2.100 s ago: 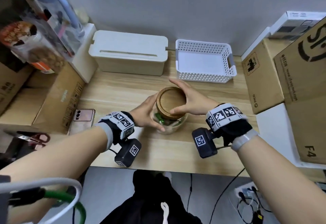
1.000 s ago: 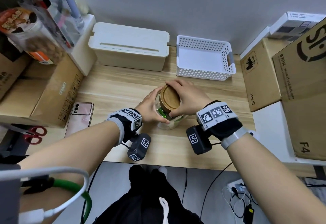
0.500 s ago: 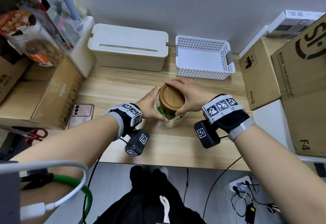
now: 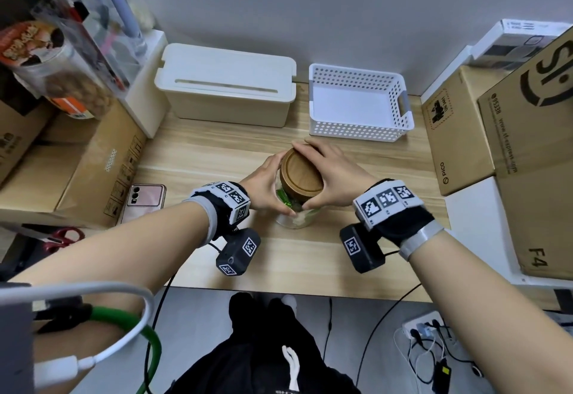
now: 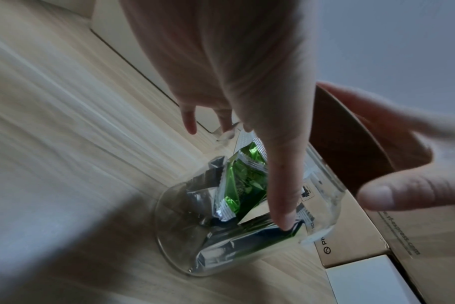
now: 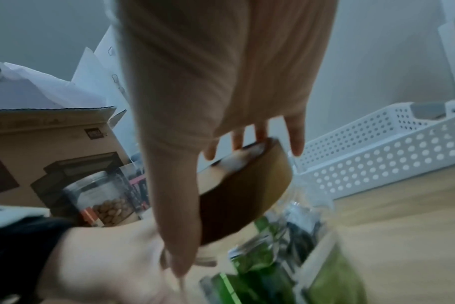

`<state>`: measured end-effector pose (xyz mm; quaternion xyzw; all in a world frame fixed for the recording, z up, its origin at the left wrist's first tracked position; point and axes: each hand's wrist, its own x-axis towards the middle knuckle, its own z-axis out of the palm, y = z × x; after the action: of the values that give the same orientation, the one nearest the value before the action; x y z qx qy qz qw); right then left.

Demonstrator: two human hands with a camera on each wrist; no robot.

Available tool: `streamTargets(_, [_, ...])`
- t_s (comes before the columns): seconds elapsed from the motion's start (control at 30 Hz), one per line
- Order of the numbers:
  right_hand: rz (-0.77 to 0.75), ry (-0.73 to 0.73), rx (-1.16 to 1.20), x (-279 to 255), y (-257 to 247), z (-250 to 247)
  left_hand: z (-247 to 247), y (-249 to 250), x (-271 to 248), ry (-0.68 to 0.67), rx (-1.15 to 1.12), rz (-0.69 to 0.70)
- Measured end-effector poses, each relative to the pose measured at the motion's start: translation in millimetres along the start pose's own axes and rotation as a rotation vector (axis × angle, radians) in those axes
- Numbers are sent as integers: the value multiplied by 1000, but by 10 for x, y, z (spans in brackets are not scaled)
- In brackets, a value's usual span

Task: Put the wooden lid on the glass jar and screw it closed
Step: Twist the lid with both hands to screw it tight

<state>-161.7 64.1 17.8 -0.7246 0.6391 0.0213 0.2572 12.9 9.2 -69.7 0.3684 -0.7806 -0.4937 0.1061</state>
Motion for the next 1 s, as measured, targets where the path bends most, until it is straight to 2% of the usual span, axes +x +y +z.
streamTargets(0.07, [-55, -14, 5, 21, 48, -35, -7, 15, -2, -14, 23, -4])
streamTargets(0.17, [-43, 90, -1, 24, 3, 63, -1, 2, -5, -8, 27, -6])
streamTargets(0.3, [153, 263, -5, -5, -187, 276, 14, -6, -1, 9, 15, -2])
streamTargets(0.4, [310, 339, 5, 18, -365, 375, 13, 1, 0, 8, 13, 2])
streamTargets(0.5, [282, 222, -17, 62, -303, 273, -12, 22, -3, 2, 1, -10])
streamTargets(0.6, [64, -28, -7, 89, -92, 13, -32, 42, -6, -9, 19, -4])
streamTargets(0.67, [-33, -99, -44, 102, -1, -108, -34, 54, -11, -16, 21, -5])
streamTargets(0.8, [-23, -38, -135, 80, -69, -104, -45, 54, -11, -30, 4, -18])
streamTargets(1.0, [155, 69, -186, 54, -256, 62, -85, 59, 44, -57, 35, -21])
